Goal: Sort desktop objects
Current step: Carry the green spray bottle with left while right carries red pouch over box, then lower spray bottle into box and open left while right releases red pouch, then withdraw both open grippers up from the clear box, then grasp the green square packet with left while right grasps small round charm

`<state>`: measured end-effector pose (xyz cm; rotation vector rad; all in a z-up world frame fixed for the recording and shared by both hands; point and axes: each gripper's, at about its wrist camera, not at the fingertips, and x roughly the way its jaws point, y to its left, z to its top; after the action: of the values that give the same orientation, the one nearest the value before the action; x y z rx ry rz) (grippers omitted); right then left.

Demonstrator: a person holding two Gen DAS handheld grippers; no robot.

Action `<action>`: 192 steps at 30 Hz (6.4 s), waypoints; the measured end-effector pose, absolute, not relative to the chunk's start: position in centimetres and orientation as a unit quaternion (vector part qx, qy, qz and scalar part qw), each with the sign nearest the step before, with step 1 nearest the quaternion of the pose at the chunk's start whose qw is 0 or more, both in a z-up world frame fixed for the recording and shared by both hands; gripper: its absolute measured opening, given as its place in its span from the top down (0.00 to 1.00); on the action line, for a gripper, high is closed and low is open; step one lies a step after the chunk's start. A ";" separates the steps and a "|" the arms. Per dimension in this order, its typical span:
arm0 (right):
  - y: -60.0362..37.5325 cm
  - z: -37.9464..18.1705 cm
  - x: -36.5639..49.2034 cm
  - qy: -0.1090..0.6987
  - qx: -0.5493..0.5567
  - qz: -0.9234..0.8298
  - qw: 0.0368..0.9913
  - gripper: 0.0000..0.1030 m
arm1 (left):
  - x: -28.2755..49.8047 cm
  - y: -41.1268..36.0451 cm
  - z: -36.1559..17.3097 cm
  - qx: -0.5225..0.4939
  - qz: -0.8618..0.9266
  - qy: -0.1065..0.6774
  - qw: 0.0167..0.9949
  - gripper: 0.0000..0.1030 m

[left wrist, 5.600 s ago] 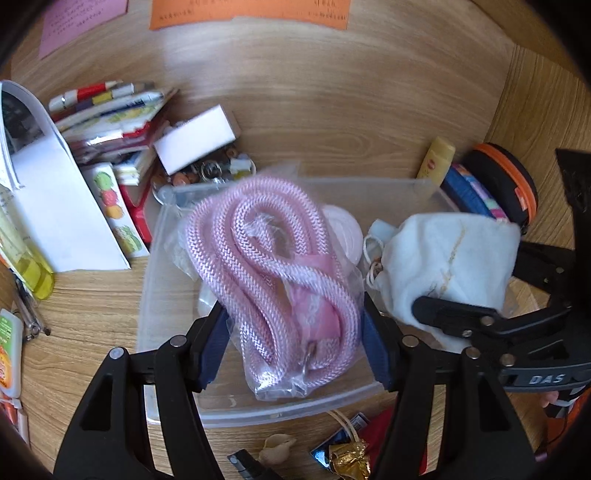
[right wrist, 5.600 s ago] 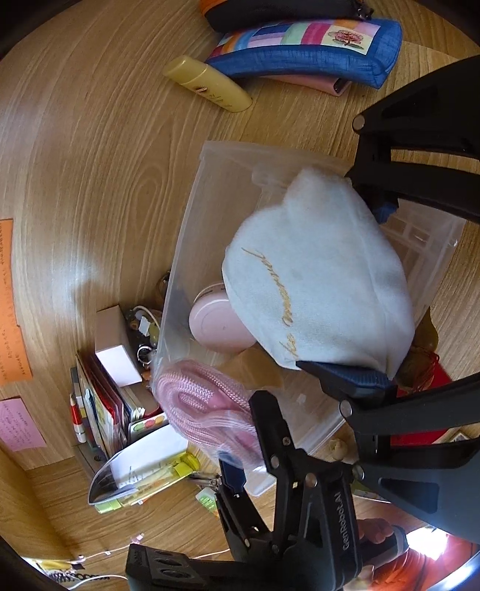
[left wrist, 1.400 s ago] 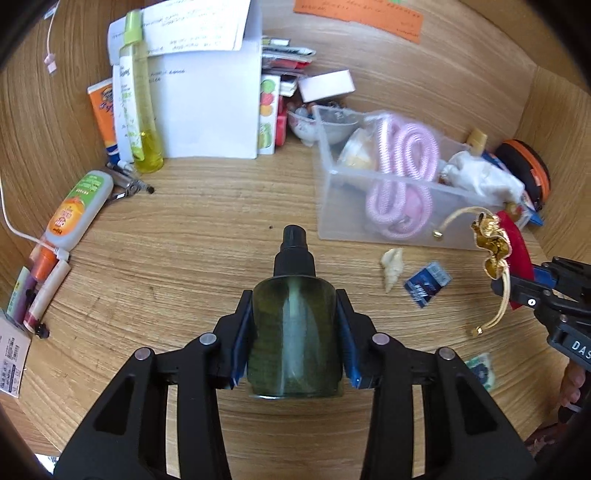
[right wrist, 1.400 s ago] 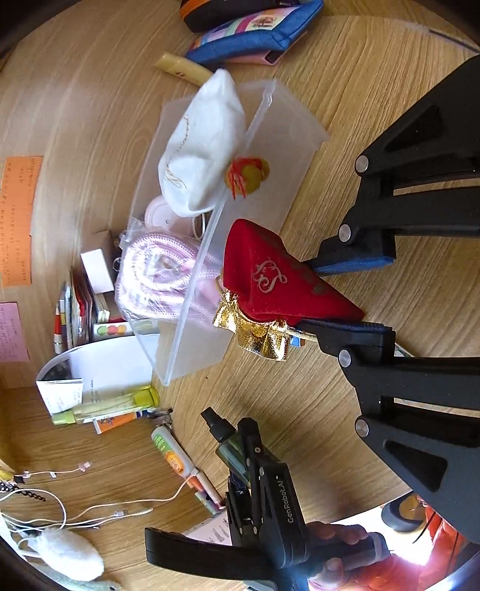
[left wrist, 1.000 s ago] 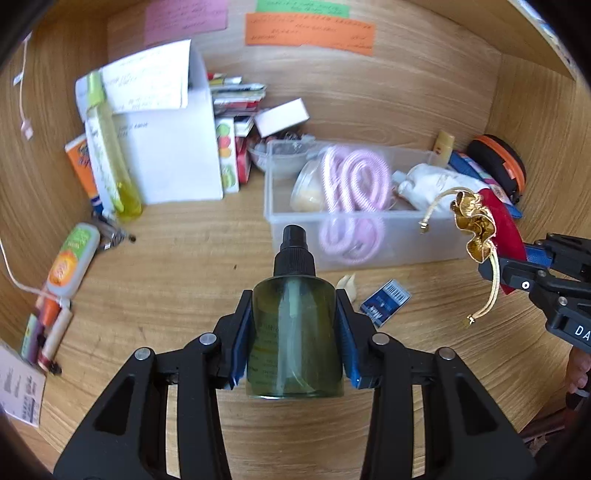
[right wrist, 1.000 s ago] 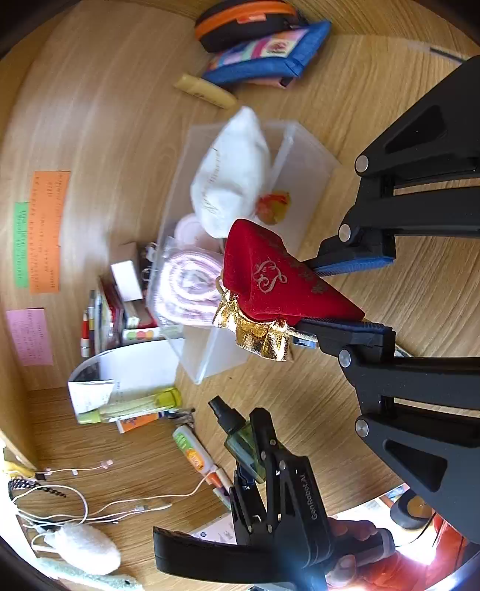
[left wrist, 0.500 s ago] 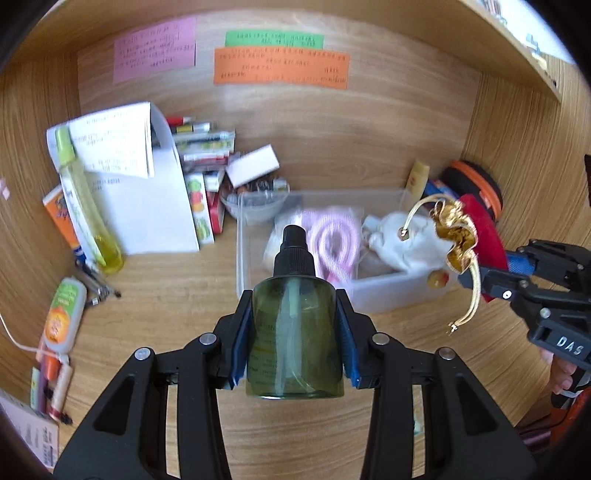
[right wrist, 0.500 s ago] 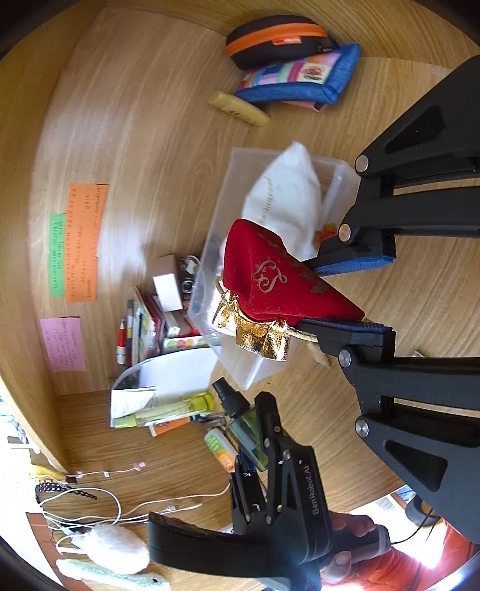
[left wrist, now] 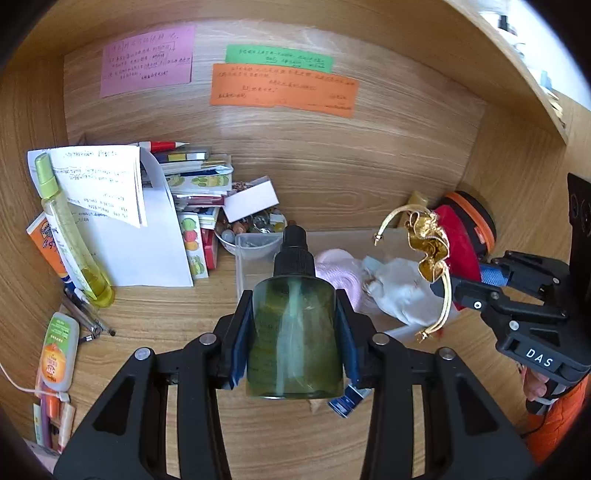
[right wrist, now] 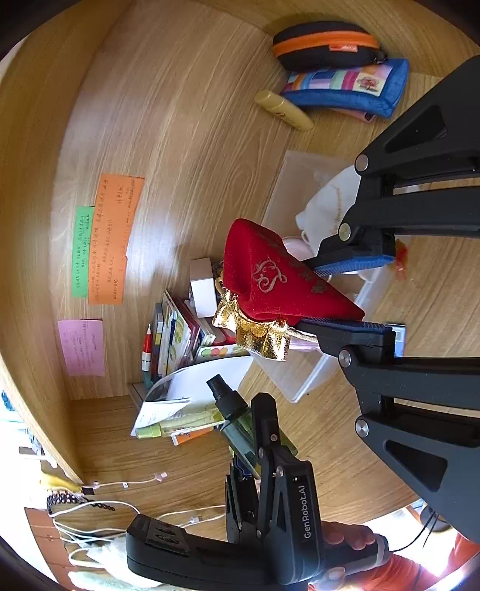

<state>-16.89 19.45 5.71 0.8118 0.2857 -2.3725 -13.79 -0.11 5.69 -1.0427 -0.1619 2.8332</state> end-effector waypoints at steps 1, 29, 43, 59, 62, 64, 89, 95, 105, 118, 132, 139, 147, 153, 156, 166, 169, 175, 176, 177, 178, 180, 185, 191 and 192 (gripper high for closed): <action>19.3 5.6 -17.2 0.108 0.309 -0.895 0.304 0.80 | -14.1 -0.3 5.7 -0.345 0.936 -0.053 0.055 0.60; 16.6 -0.3 -24.2 0.124 0.393 -0.860 0.301 0.80 | -21.5 0.1 1.6 -0.395 0.916 -0.039 0.055 0.60; 16.0 -1.1 -24.3 0.142 0.408 -0.855 0.288 0.72 | -21.4 0.5 0.1 -0.406 0.912 -0.031 0.056 0.52; 15.2 0.9 -21.0 0.193 0.354 -0.877 0.259 0.37 | -19.3 1.6 0.6 -0.404 0.913 -0.008 0.050 0.41; 15.5 1.4 -20.4 0.193 0.348 -0.882 0.253 0.36 | -18.5 1.6 1.3 -0.392 0.919 -0.004 0.044 0.35; 15.8 1.9 -20.1 0.191 0.343 -0.886 0.245 0.29 | -18.0 1.6 1.7 -0.387 0.921 -0.002 0.041 0.30; 22.8 3.7 -13.0 0.122 0.317 -0.919 0.198 0.10 | -9.9 2.0 1.1 -0.390 0.920 -0.038 0.030 0.11; 24.3 1.9 -11.6 0.113 0.333 -0.917 0.188 0.10 | -8.3 3.0 -1.5 -0.418 0.906 -0.049 0.039 0.11; 26.2 -0.5 -10.9 0.077 0.340 -0.918 0.189 0.10 | -4.9 7.6 -5.4 -0.449 0.891 -0.035 0.063 0.11; 23.9 -1.6 -14.0 0.075 0.351 -0.908 0.217 0.60 | -3.9 10.5 -7.5 -0.455 0.889 0.011 0.055 0.14; 22.7 -1.4 -14.7 0.076 0.331 -0.918 0.205 0.70 | -3.3 10.2 -7.4 -0.440 0.896 0.032 0.059 0.52; 22.7 -1.8 -15.4 0.073 0.344 -0.915 0.198 0.78 | -3.1 9.7 -7.4 -0.434 0.898 0.034 0.058 0.68; 23.0 -2.0 -15.5 0.060 0.346 -0.913 0.205 0.86 | -2.8 8.4 -7.2 -0.432 0.900 0.015 0.047 0.87; 23.3 -1.5 -15.0 0.052 0.344 -0.911 0.220 0.91 | -2.5 7.3 -6.8 -0.422 0.906 0.000 0.044 0.87; 23.4 -0.9 -14.7 0.051 0.338 -0.912 0.226 0.91 | -2.3 7.0 -6.3 -0.416 0.908 -0.003 0.044 0.87; 22.3 -1.4 -13.6 0.106 0.338 -0.913 0.202 0.71 | -2.5 7.5 -6.4 -0.434 0.897 -0.028 0.080 0.76; 22.5 -1.4 -13.4 0.110 0.331 -0.917 0.192 0.55 | -2.9 7.9 -6.6 -0.437 0.895 -0.029 0.088 0.64; 22.8 -1.2 -14.2 0.103 0.328 -0.919 0.193 0.54 | -4.1 8.9 -6.8 -0.438 0.895 -0.014 0.076 0.61; 22.7 -1.2 -14.3 0.103 0.327 -0.919 0.195 0.54 | -4.3 9.0 -6.9 -0.438 0.896 -0.010 0.073 0.56; 22.6 -1.2 -14.5 0.102 0.326 -0.918 0.199 0.54 | -4.5 9.1 -6.9 -0.437 0.897 -0.008 0.071 0.55; 22.5 -1.2 -14.7 0.102 0.327 -0.918 0.201 0.54 | -4.6 9.2 -6.9 -0.434 0.898 -0.003 0.067 0.55; 22.2 -1.3 -15.0 0.101 0.327 -0.917 0.205 0.55 | -4.8 9.5 -7.0 -0.430 0.900 0.011 0.061 0.55; 21.7 -1.4 -15.1 0.108 0.316 -0.921 0.202 0.55 | -4.9 9.5 -7.1 -0.424 0.903 0.027 0.058 0.59; 21.9 -1.4 -15.2 0.110 0.312 -0.924 0.193 0.68 | -5.0 8.7 -7.1 -0.419 0.906 0.026 0.052 0.61; 21.9 -1.4 -15.2 0.113 0.310 -0.924 0.191 0.74 | -4.9 8.6 -7.2 -0.418 0.907 0.025 0.051 0.61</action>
<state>-15.21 21.90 -1.35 0.8720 0.3177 -2.5973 -4.92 8.61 -7.16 -1.2710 0.0770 2.7594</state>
